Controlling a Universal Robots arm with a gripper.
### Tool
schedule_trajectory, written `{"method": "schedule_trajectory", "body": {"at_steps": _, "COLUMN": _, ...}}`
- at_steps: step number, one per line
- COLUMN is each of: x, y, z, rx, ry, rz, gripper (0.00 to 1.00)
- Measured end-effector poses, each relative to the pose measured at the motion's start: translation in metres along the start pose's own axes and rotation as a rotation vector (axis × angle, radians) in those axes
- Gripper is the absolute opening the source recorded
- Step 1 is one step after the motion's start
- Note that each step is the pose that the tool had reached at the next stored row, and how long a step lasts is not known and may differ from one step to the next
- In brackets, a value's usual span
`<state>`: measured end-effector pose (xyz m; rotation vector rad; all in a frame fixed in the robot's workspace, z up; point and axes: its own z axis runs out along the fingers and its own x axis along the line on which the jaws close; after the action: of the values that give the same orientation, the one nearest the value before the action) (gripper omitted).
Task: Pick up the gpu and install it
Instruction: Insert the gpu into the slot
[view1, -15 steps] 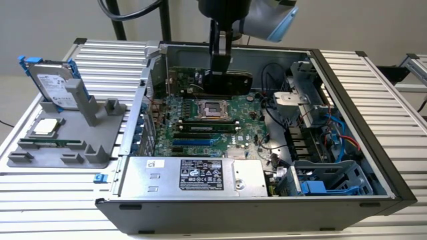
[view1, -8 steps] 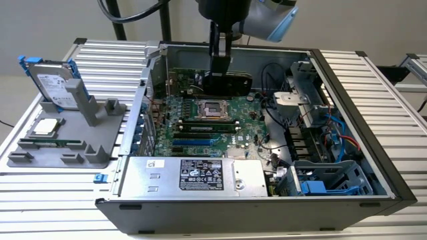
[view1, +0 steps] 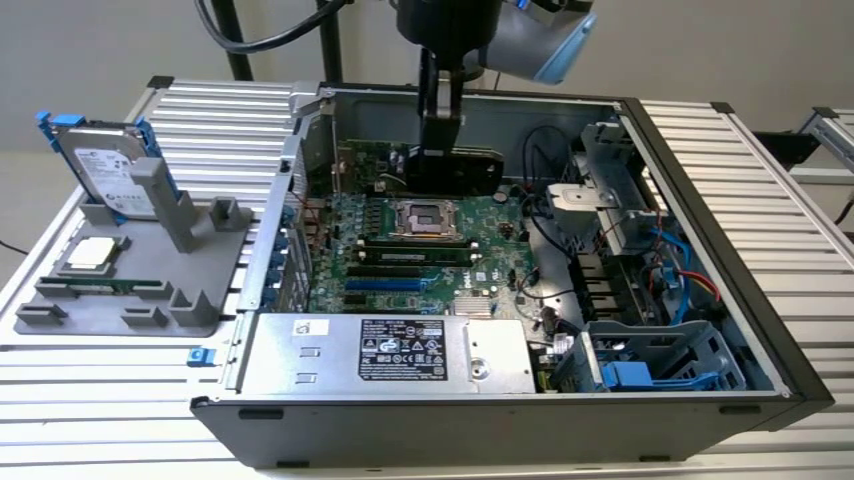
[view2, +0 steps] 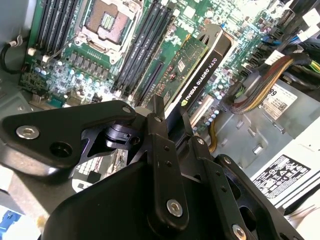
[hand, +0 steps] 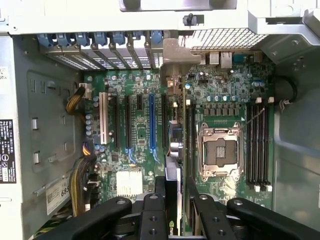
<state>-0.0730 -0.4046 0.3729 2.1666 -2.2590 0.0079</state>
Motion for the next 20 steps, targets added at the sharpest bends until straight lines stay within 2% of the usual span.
{"method": "schedule_trajectory", "body": {"at_steps": 20, "x": -0.0001, "y": -0.0001, "z": 0.009, "rx": 0.0002, "ry": 0.0046, "rz": 0.003, "gripper": 0.0}}
